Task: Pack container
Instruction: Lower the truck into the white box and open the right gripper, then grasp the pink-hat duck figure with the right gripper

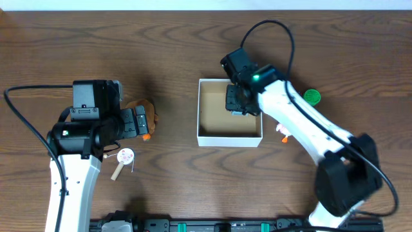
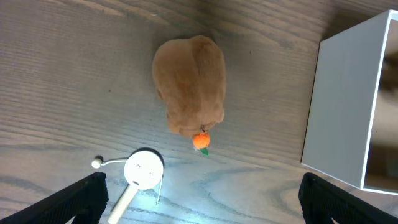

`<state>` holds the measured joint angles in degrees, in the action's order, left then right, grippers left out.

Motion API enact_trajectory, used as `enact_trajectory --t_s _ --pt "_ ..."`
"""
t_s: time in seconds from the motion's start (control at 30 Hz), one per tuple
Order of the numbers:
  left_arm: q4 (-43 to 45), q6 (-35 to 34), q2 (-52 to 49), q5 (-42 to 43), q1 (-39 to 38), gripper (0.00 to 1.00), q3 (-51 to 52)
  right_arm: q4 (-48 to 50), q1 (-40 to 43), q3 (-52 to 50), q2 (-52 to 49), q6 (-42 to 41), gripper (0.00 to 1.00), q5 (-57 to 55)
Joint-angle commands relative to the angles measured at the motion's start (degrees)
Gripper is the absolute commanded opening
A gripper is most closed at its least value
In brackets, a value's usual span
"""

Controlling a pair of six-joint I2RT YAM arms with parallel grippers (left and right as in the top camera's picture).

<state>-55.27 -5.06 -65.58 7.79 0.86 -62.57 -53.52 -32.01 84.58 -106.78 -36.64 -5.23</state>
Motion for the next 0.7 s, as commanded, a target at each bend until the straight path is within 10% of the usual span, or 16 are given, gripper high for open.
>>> enact_trajectory --t_s 0.0,0.1,0.67 --pt "-0.26 0.46 -0.26 0.61 0.09 0.98 -1.14 1.66 0.42 0.09 0.04 2.27 0.43 -1.88" --pt "-0.24 0.46 -0.26 0.61 0.09 0.98 -1.14 3.32 0.87 0.7 1.25 5.42 0.69 -1.86" --pt "-0.2 0.48 -0.26 0.59 0.09 0.98 -1.16 -16.65 18.49 6.6 12.79 19.37 0.93 -3.58"
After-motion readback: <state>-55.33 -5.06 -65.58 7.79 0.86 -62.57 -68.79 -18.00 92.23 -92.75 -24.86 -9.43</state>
